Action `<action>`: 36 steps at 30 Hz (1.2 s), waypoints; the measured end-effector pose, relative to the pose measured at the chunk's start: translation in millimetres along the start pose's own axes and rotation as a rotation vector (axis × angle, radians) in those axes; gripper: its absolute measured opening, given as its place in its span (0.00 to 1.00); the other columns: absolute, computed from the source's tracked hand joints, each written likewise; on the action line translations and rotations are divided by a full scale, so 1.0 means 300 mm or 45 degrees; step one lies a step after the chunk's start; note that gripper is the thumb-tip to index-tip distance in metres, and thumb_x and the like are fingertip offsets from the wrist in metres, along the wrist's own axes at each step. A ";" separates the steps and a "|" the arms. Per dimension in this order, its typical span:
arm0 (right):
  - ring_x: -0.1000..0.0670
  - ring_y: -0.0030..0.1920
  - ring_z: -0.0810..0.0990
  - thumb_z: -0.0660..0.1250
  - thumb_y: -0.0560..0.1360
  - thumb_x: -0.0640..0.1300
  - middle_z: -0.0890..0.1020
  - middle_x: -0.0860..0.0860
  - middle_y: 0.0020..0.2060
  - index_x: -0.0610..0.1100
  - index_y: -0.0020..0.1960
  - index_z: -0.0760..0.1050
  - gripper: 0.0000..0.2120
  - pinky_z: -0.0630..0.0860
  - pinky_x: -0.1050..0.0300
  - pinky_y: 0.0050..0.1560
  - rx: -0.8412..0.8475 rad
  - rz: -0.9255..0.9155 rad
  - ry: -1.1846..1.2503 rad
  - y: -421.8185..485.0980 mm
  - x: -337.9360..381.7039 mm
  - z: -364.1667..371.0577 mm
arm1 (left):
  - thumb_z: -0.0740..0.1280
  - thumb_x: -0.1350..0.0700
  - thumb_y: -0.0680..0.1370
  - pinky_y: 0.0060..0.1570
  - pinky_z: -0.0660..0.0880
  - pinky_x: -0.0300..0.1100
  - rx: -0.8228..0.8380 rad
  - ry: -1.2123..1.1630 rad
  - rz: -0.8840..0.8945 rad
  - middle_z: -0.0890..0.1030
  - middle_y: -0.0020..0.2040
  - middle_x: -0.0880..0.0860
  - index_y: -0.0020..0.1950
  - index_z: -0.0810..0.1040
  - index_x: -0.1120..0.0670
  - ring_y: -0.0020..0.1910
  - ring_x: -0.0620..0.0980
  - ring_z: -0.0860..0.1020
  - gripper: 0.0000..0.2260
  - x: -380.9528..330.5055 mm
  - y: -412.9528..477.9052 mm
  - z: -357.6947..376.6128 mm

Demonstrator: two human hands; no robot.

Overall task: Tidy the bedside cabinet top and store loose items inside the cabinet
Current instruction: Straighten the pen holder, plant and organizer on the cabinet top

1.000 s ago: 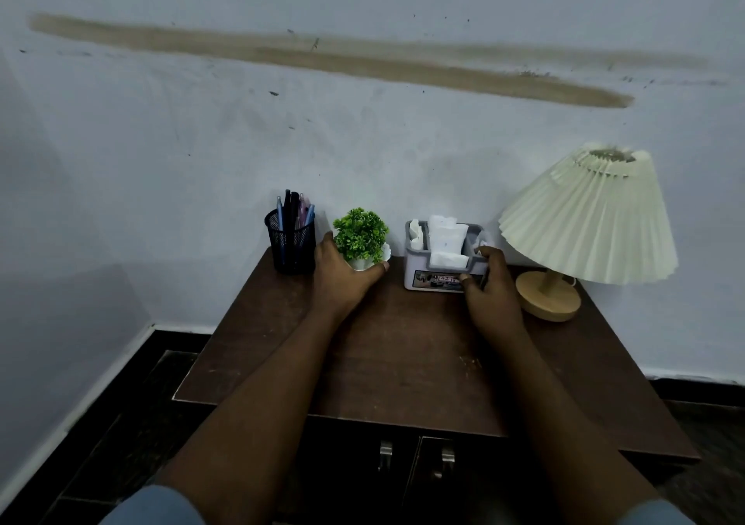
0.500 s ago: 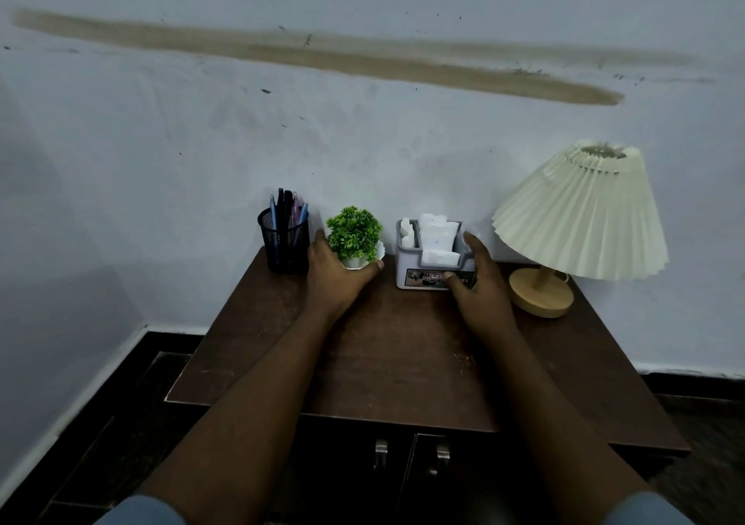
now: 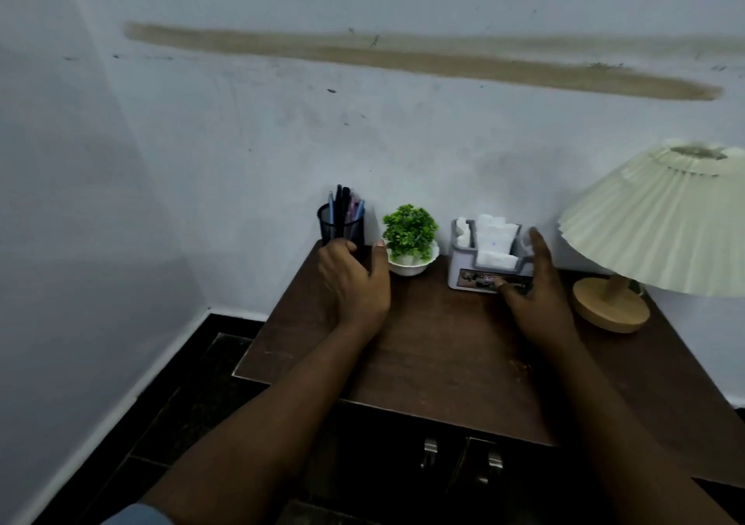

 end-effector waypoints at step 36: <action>0.47 0.73 0.69 0.65 0.74 0.34 0.72 0.45 0.73 0.44 0.77 0.65 0.31 0.65 0.55 0.74 -0.058 -0.051 -0.245 -0.153 0.097 -0.087 | 0.76 0.49 0.74 0.78 0.58 0.56 0.453 0.384 -0.206 0.56 0.80 0.67 0.82 0.37 0.59 0.80 0.65 0.58 0.55 0.118 0.034 -0.088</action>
Point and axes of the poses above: each hand's wrist, its own y-axis towards the middle knuckle, its own z-axis out of the palm, x = y × z, the point moved 5 cm from there along y, towards the middle knuckle
